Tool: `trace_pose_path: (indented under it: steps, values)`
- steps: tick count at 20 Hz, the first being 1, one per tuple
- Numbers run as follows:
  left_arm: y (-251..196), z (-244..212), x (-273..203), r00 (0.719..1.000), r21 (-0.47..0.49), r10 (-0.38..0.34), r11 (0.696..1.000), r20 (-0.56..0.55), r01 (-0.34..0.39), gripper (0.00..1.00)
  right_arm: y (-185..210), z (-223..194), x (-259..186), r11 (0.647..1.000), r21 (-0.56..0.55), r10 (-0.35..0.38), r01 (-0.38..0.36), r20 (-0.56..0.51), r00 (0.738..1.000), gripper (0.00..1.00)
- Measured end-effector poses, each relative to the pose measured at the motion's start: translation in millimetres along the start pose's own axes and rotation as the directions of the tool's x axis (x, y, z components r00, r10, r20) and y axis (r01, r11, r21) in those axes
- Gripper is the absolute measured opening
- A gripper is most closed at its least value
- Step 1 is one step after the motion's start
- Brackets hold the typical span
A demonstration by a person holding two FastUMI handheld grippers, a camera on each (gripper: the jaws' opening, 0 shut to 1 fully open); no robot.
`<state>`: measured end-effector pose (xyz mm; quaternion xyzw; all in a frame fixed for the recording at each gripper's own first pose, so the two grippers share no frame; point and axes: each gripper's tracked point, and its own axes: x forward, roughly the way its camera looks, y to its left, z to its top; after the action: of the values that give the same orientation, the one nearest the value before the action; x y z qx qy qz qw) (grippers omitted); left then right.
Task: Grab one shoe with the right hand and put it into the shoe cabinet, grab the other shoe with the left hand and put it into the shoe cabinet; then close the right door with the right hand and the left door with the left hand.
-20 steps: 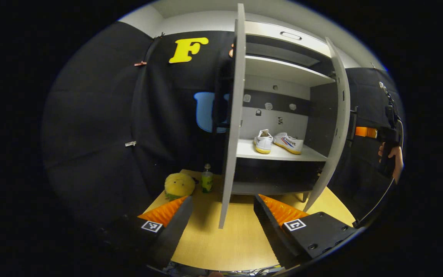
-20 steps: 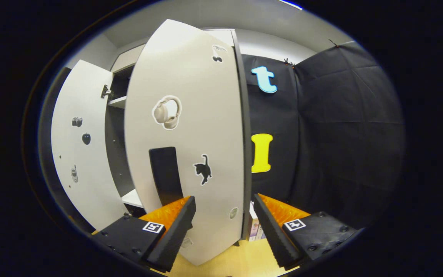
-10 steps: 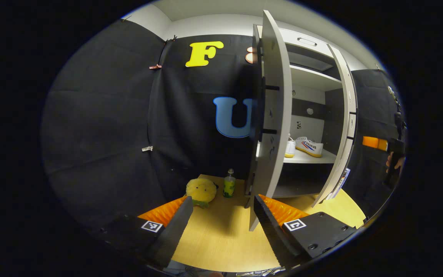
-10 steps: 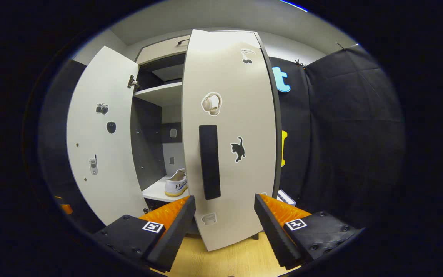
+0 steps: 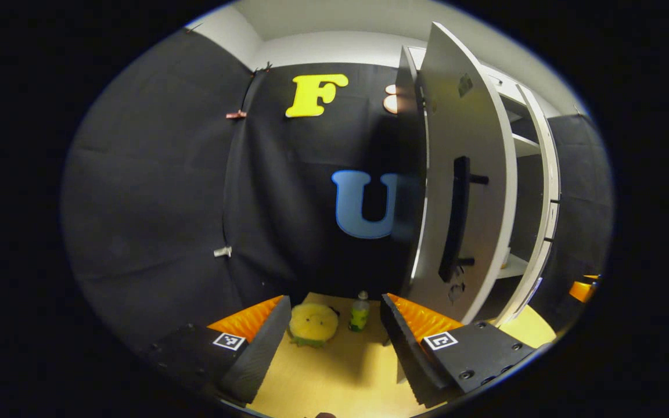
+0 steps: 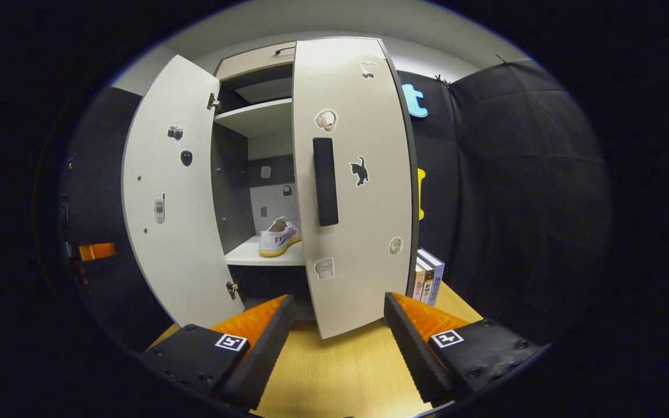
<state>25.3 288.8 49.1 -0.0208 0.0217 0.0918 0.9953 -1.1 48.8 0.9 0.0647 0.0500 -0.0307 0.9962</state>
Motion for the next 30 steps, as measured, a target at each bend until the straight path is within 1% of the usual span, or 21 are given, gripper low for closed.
trace_pose_path:
  steps: [3,6,9,12,14,15,19,21,23,26,28,29,30]
  values:
    - [-8,26,23,0.998,0.025,-0.049,0.999,0.042,0.048,0.95,3,-14,-11,1.0,0.011,-0.008,0.008,-0.018,1.0,0.99]
    - [-14,47,46,0.995,0.064,-0.064,0.996,0.073,0.059,0.95,10,-29,-22,0.999,0.043,0.003,-0.001,-0.04,0.999,0.98]
    - [-27,54,61,0.993,0.098,-0.089,0.992,0.076,0.081,0.95,15,-48,-31,0.999,0.031,0.014,-0.011,-0.087,0.996,0.99]
    - [-40,46,70,0.993,0.059,-0.107,0.993,0.051,0.104,0.96,16,-58,-36,1.0,0.014,0.02,-0.019,-0.109,0.994,0.98]
    - [-41,45,73,0.994,0.037,-0.098,0.995,0.048,0.097,0.95,16,-60,-37,1.0,0.02,0.023,-0.021,-0.115,0.993,0.99]
    - [-41,46,74,0.994,0.032,-0.097,0.995,0.047,0.095,0.93,17,-63,-37,0.999,0.025,0.026,-0.023,-0.12,0.992,0.99]
    - [-45,53,69,0.994,0.044,-0.095,0.995,0.06,0.092,0.94,15,-73,-40,0.999,0.011,0.031,-0.03,-0.156,0.987,0.99]
    - [-49,54,67,0.993,0.04,-0.099,0.995,0.059,0.096,0.92,12,-74,-41,0.999,0.016,0.031,-0.029,-0.156,0.987,0.99]
    - [-62,55,63,0.992,0.044,-0.117,0.992,0.055,0.115,0.91,10,-78,-37,0.999,0.024,0.039,-0.036,-0.167,0.985,0.99]
    - [-79,52,54,0.994,0.037,-0.098,0.995,0.044,0.097,0.92,1,-73,-27,0.998,0.029,0.065,-0.061,-0.166,0.984,0.99]
    - [-94,50,50,0.996,0.027,-0.085,0.996,0.033,0.084,0.92,-13,-65,-13,0.997,0.018,0.073,-0.071,-0.163,0.984,0.99]
    - [-105,49,46,0.996,0.016,-0.088,0.996,0.028,0.088,0.9,-21,-61,-7,0.997,0.015,0.075,-0.074,-0.158,0.985,0.99]
    - [-120,51,43,0.994,0.019,-0.101,0.995,0.033,0.101,0.92,-29,-58,-1,0.997,0.014,0.078,-0.077,-0.153,0.985,0.99]
